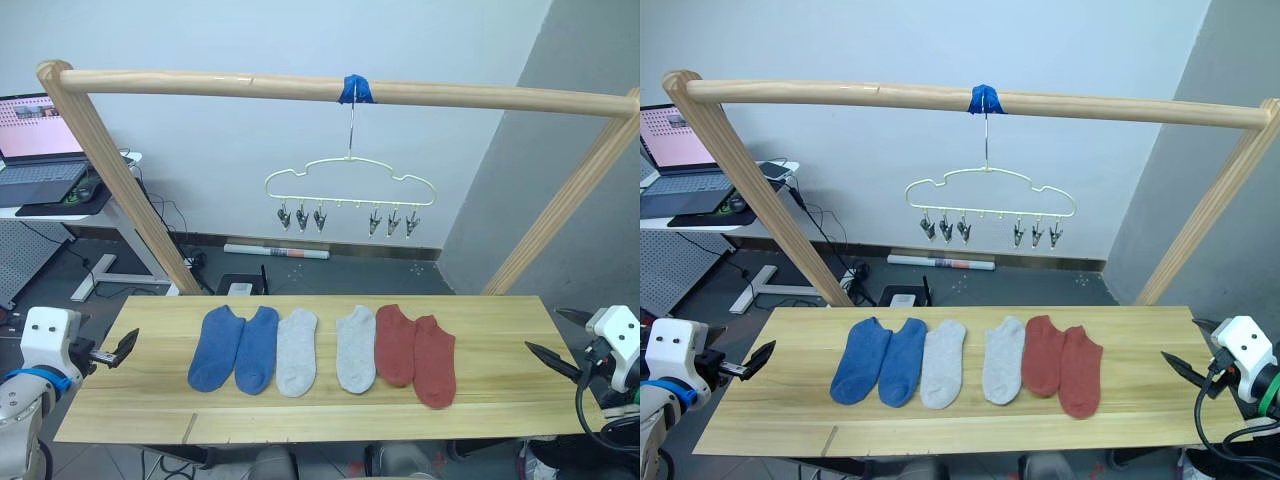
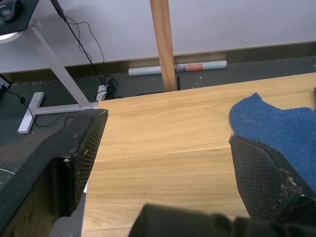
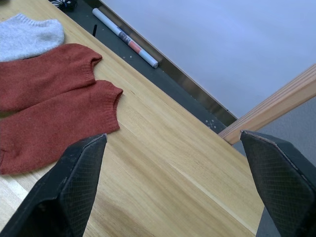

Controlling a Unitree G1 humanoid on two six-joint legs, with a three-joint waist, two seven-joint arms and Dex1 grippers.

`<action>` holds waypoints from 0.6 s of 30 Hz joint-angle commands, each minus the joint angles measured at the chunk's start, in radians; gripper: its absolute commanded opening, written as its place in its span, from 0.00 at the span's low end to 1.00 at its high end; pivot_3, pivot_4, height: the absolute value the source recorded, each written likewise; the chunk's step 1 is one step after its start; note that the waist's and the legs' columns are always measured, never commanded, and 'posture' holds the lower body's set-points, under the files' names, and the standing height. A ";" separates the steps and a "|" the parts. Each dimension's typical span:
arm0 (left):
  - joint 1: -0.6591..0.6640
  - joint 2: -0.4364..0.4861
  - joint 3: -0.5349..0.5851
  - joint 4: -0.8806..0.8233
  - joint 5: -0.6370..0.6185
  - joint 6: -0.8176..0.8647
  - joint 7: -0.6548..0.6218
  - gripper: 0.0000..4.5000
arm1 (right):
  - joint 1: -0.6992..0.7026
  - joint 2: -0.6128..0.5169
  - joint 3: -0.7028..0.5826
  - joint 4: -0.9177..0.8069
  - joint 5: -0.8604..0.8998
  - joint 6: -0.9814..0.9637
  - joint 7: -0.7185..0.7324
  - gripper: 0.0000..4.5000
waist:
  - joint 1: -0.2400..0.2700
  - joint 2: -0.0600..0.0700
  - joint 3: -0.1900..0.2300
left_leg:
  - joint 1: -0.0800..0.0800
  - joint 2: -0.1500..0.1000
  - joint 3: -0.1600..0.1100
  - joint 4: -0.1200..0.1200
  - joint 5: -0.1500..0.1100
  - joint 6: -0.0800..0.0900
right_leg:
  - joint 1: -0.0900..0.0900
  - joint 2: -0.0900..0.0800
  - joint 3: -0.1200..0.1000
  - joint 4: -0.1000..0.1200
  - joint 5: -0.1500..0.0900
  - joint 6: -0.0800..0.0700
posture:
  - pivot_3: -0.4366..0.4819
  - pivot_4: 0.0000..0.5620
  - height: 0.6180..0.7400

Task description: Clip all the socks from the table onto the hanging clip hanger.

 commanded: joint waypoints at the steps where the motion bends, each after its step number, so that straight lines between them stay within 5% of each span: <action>1: -0.015 0.020 0.042 -0.017 -0.015 -0.026 -0.003 0.99 | 0.005 -0.020 -0.030 -0.045 0.006 -0.001 0.005 1.00 | 0.000 0.000 0.000 | 0.000 0.000 0.000 0.000 0.000 0.000 | 0.000 0.000 0.000 0.000 0.000 0.000 | 0.45 0.08 0.93; 10: -0.040 -0.011 0.051 -0.037 -0.068 -0.057 -0.032 0.99 | 0.036 -0.017 -0.039 -0.108 0.010 0.035 -0.009 1.00 | 0.000 0.001 0.001 | 0.000 0.000 0.000 0.000 0.000 0.000 | 0.000 0.000 0.001 0.000 0.000 0.000 | 0.44 0.12 0.93; 18: -0.074 -0.089 -0.046 -0.259 -0.120 0.040 -0.033 0.99 | 0.120 0.020 -0.059 -0.282 0.035 0.074 -0.032 1.00 | 0.000 0.004 0.030 | 0.001 0.000 -0.001 0.001 0.000 0.000 | 0.001 0.000 0.001 0.001 0.000 0.000 | 0.37 0.27 0.93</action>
